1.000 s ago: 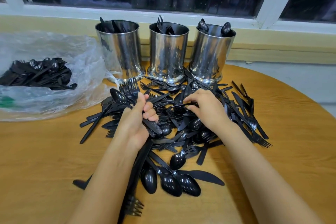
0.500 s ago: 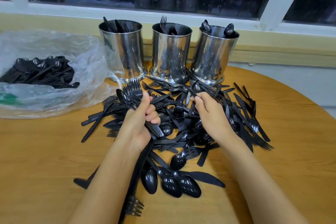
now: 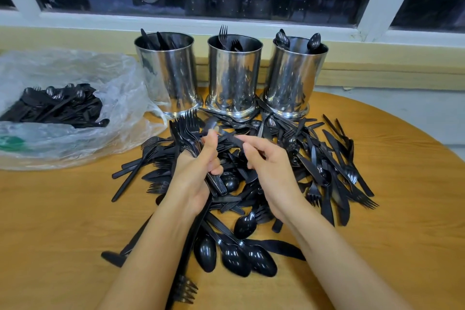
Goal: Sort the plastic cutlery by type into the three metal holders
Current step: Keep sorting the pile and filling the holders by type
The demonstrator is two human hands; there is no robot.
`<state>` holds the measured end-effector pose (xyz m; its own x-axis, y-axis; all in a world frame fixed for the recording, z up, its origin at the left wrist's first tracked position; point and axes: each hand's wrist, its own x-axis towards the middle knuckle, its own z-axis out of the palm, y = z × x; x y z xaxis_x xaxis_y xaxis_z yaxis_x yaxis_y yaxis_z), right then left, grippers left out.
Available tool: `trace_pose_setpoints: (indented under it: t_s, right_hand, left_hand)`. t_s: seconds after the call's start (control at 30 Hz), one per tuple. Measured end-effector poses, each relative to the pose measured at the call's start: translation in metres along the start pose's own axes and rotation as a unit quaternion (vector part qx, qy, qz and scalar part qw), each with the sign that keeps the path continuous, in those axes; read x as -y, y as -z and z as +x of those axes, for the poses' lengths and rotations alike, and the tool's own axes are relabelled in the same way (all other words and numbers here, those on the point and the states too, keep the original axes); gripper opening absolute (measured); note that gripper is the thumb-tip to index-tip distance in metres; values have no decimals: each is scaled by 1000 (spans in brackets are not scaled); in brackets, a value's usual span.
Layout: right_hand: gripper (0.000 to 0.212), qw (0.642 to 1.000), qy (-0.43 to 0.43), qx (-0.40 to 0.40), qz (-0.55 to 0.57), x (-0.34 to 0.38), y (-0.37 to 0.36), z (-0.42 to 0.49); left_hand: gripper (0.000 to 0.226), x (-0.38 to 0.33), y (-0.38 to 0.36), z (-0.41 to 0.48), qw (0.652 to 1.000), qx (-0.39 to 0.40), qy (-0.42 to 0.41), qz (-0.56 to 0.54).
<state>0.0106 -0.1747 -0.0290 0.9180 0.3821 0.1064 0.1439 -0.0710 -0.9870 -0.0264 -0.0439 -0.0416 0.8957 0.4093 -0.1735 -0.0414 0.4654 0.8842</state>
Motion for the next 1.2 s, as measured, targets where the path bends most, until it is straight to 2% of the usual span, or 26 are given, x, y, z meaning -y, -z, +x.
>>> trace_pose_setpoints:
  t_s: [0.13, 0.2, 0.27, 0.37, 0.5, 0.6, 0.67, 0.8, 0.93, 1.2]
  right_hand:
    - [5, 998, -6, 3, 70, 0, -5, -4]
    - [6, 997, 3, 36, 67, 0, -7, -5]
    - [8, 997, 22, 69, 30, 0, -10, -6]
    - [10, 995, 46, 86, -34, -2, -9, -4]
    - [9, 988, 59, 4, -141, -9, 16, 14]
    - [8, 965, 41, -64, -249, -19, 38, 37]
    - [9, 946, 31, -78, -315, -24, 43, 54]
    - [15, 910, 19, -64, -409, -28, 34, 85]
    - [30, 858, -13, -35, -513, -28, 19, 97]
    - [16, 841, -54, -50, -535, -26, 14, 99]
  left_hand:
    - [46, 0, -5, -6, 999, 1, -33, 22]
    - [46, -1, -6, -7, 999, -27, -29, 29]
    - [37, -1, -4, -5, 998, -54, -23, 17]
    - [22, -2, -1, -1, 996, -47, -23, -66]
    - [21, -7, 3, 3, 994, -46, -21, -97]
    - [26, -7, 2, 1, 995, -50, -16, -87]
    - [28, -7, 1, -1, 995, -51, -17, -81]
    - [29, -7, 0, -2, 995, -38, -22, -89]
    - [29, -8, 1, -2, 994, -20, -11, -103]
    - [26, -7, 0, 0, 996, -17, 16, -88]
